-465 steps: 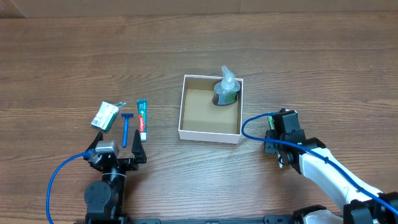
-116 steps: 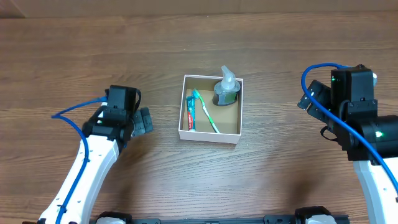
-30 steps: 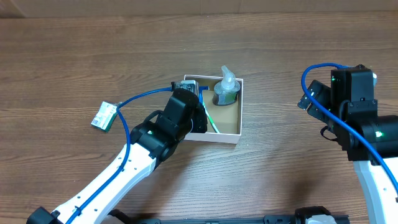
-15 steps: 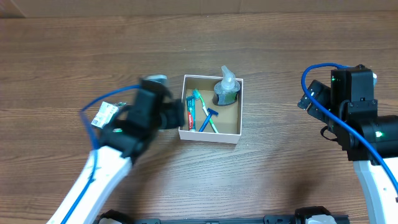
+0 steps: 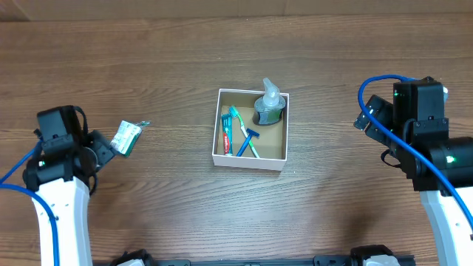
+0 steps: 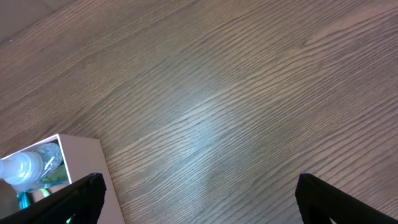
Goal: Pack container
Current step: 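Release the razor and move the left gripper over the soap package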
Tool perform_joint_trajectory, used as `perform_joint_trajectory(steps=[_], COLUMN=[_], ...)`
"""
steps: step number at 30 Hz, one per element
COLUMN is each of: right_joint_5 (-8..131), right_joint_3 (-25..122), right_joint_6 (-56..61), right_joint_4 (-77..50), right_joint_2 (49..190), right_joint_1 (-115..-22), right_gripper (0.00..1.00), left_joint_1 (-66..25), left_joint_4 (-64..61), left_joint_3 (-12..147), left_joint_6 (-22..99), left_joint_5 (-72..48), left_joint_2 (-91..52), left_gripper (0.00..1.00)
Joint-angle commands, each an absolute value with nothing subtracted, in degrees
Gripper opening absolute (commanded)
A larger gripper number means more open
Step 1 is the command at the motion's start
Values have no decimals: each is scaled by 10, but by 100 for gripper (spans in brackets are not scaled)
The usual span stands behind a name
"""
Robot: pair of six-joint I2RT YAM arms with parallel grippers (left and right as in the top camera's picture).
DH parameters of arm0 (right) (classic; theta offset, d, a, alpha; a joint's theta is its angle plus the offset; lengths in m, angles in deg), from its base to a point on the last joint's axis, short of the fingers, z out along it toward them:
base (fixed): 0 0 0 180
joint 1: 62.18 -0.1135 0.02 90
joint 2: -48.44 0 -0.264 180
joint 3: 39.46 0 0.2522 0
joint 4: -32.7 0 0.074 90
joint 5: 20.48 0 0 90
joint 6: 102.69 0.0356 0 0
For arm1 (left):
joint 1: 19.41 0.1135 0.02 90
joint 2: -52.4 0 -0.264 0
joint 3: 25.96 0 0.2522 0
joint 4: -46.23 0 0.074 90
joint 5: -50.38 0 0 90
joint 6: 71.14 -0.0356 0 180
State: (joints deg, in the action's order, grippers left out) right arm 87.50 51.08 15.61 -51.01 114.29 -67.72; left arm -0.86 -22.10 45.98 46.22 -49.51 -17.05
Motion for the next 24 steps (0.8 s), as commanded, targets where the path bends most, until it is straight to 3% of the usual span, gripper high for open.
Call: perform_joint_trajectory(steps=[1, 4, 16, 24], right_joint_5=[879, 879, 879, 879], right_joint_3=[519, 519, 519, 519], right_joint_6=[156, 156, 156, 156], right_joint_4=[-508, -508, -508, -508], right_joint_2=[1138, 1138, 1138, 1138], right_joint_1=[-674, -674, -674, -674], right_gripper=[100, 100, 100, 100], left_joint_1=[2, 2, 2, 2], left_joint_4=[-213, -203, -77, 9], left_joint_3=[467, 467, 467, 467], left_joint_6=[456, 456, 412, 358], left_joint_5=[-538, -557, -528, -466], left_joint_2=[-214, -269, -413, -465], left_gripper=[31, 4, 4, 16])
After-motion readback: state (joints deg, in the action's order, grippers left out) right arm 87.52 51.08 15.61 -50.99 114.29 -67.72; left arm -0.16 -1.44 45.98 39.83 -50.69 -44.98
